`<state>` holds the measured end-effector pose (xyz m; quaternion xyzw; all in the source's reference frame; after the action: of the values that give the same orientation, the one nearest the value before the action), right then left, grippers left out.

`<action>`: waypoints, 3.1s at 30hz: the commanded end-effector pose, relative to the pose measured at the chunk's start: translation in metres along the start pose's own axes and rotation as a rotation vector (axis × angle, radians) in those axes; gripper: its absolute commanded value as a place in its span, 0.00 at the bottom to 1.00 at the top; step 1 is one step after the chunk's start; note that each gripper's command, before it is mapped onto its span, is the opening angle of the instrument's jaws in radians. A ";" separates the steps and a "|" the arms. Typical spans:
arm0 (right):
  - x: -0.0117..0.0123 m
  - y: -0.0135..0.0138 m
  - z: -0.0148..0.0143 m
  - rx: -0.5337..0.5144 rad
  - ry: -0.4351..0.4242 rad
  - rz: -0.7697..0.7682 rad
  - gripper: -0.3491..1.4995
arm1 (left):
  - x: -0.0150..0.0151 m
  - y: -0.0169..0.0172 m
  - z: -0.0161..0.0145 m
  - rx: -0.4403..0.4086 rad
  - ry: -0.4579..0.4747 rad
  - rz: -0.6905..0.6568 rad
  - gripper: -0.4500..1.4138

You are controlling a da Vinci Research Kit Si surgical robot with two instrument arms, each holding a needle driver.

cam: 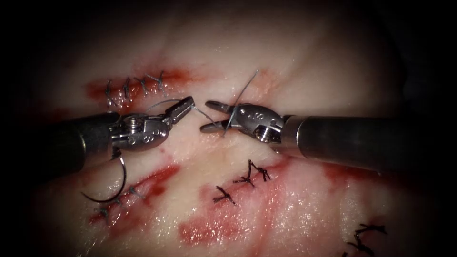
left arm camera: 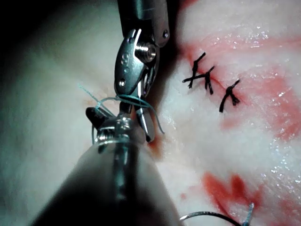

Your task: Wound Closure

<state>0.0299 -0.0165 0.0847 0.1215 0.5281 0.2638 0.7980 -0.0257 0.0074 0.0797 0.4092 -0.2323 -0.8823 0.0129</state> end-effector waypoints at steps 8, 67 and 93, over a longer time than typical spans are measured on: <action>-0.0007 -0.0007 0.0020 0.080 0.005 -0.019 0.56 | -0.0019 -0.0022 0.0040 -0.084 0.029 -0.047 0.00; -0.0005 0.0019 -0.0024 -0.204 0.319 0.236 0.57 | -0.0070 0.0106 0.0101 -0.035 -0.145 -0.168 0.00; -0.0017 0.0034 -0.0066 -0.554 0.354 0.625 0.53 | -0.0044 0.0082 0.0135 -0.033 -0.118 -0.161 0.00</action>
<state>0.0215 -0.0154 0.0845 0.0087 0.5009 0.6433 0.5790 -0.0335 0.0059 0.0934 0.3734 -0.1837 -0.9070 -0.0652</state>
